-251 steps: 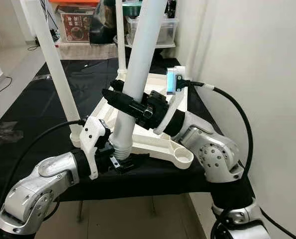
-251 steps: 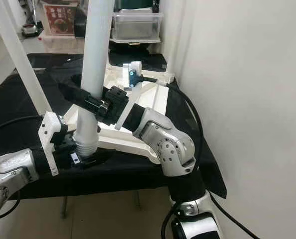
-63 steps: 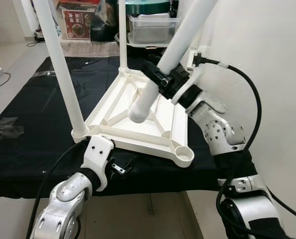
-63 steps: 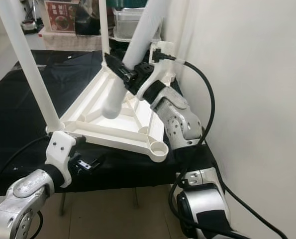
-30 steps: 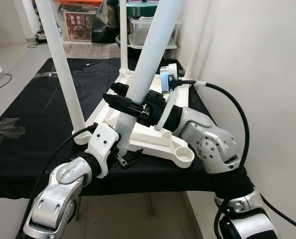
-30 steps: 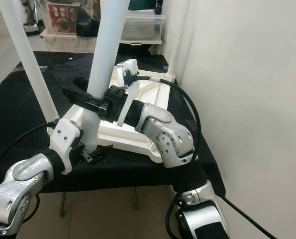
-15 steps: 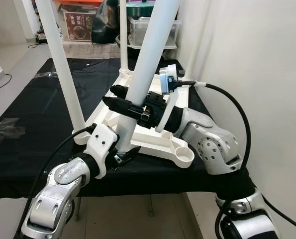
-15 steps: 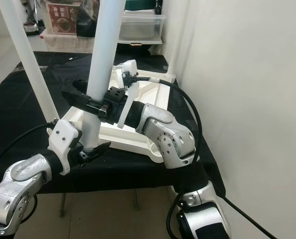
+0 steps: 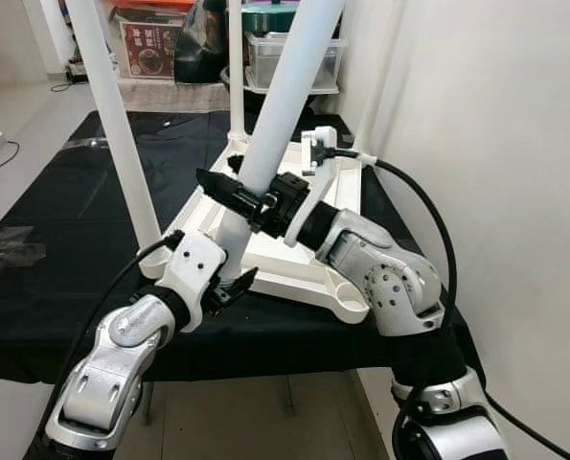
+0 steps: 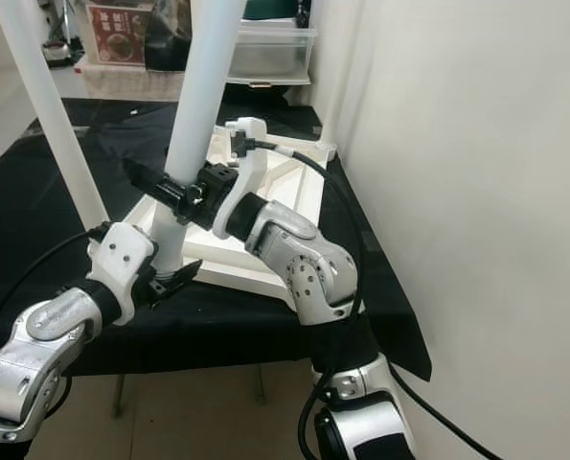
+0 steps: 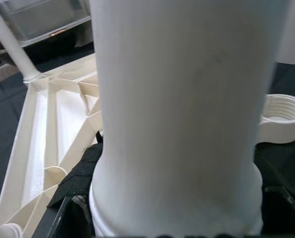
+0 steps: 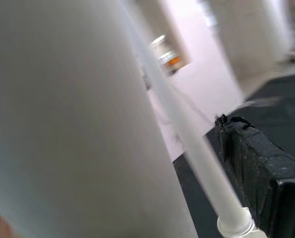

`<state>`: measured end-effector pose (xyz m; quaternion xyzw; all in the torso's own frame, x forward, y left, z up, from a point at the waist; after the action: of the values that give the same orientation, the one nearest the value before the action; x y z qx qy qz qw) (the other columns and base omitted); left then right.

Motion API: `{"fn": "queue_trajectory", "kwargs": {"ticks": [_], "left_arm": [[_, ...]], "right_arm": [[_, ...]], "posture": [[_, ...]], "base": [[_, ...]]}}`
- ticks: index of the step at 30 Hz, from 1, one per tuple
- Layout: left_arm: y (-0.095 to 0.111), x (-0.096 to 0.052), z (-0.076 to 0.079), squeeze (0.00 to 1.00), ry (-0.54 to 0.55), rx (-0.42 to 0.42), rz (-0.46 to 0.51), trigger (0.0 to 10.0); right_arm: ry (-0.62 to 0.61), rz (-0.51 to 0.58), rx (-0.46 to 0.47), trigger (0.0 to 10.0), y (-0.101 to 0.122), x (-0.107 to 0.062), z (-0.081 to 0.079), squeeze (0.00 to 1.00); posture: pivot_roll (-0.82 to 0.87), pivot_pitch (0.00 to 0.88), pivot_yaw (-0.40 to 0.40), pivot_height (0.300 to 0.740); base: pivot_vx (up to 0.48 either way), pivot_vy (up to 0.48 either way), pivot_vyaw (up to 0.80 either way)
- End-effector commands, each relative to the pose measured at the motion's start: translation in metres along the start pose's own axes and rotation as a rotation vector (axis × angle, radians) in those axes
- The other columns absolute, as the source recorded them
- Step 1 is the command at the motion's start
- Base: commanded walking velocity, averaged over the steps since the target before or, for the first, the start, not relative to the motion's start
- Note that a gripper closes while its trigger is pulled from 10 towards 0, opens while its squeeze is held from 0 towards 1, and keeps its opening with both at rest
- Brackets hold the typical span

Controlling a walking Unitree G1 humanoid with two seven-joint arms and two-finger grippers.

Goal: Building children table

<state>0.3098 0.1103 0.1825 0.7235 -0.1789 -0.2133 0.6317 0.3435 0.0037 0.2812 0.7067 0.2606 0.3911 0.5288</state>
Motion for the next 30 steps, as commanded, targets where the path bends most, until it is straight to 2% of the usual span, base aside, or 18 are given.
{"fn": "queue_trajectory", "kwargs": {"ticks": [1,2,4,12,13,14,15,17,30], "left_arm": [[-0.004,0.007,0.008,0.00,-0.008,0.065,-0.016,10.0],[-0.009,0.012,0.003,0.00,0.049,0.085,-0.038,10.0],[-0.013,0.016,-0.001,0.00,0.086,0.099,-0.052,10.0],[-0.019,0.026,0.011,0.00,0.077,0.119,-0.070,10.0],[-0.019,0.029,0.016,0.00,0.064,0.120,-0.071,10.0],[-0.018,0.032,0.019,0.00,0.056,0.123,-0.070,10.0],[-0.017,0.033,0.020,0.00,0.051,0.129,-0.069,10.0],[-0.016,0.035,0.022,0.00,0.044,0.134,-0.068,10.0],[-0.014,0.041,0.031,0.00,0.028,0.168,-0.056,10.0]], "right_arm": [[-0.066,-0.021,0.086,10.0,-0.004,0.006,0.002,0.00],[-0.130,-0.024,0.141,10.0,-0.009,0.010,0.002,0.00],[-0.171,-0.027,0.169,10.0,-0.012,0.012,0.002,0.00],[-0.260,-0.034,0.225,10.0,-0.017,0.018,0.001,0.00],[-0.277,-0.035,0.224,3.6,-0.018,0.020,0.000,0.00],[-0.286,-0.036,0.209,2.9,-0.018,0.021,-0.001,0.00],[-0.296,-0.037,0.192,0.4,-0.018,0.022,0.000,0.00],[-0.299,-0.039,0.181,0.0,-0.019,0.022,-0.001,0.00],[-0.365,-0.054,0.185,0.0,-0.024,0.018,0.002,0.00]], "posture": [[0.02,0.000,-0.073,0.740],[0.02,0.000,-0.072,0.740],[0.02,0.000,-0.072,0.740],[0.02,0.000,-0.074,0.740],[0.02,0.000,-0.076,0.740],[0.03,0.000,-0.081,0.740],[0.03,0.000,-0.082,0.740],[0.03,0.000,-0.082,0.740],[0.03,0.000,-0.078,0.740]], "base": [[0.000,0.000,0.00],[0.000,0.000,0.00],[0.000,0.000,0.00],[0.000,0.000,0.00],[0.000,0.000,0.00],[0.000,0.000,0.00],[0.000,0.000,0.00],[0.000,0.000,0.00],[0.000,0.000,0.00]]}}
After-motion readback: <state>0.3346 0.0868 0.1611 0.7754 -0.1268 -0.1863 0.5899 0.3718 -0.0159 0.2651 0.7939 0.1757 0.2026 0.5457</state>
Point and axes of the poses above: a point about 5 cm out from each wrist's last joint towards the gripper, its own x axis pointing out of the wrist towards the gripper, its own y axis along the axis of the wrist's last joint, z = x × y, the point moved 4 cm from there along x, pointing out of the wrist towards the gripper, and after that the axes turned 12 degrees about -x, right-handed, at the moved point
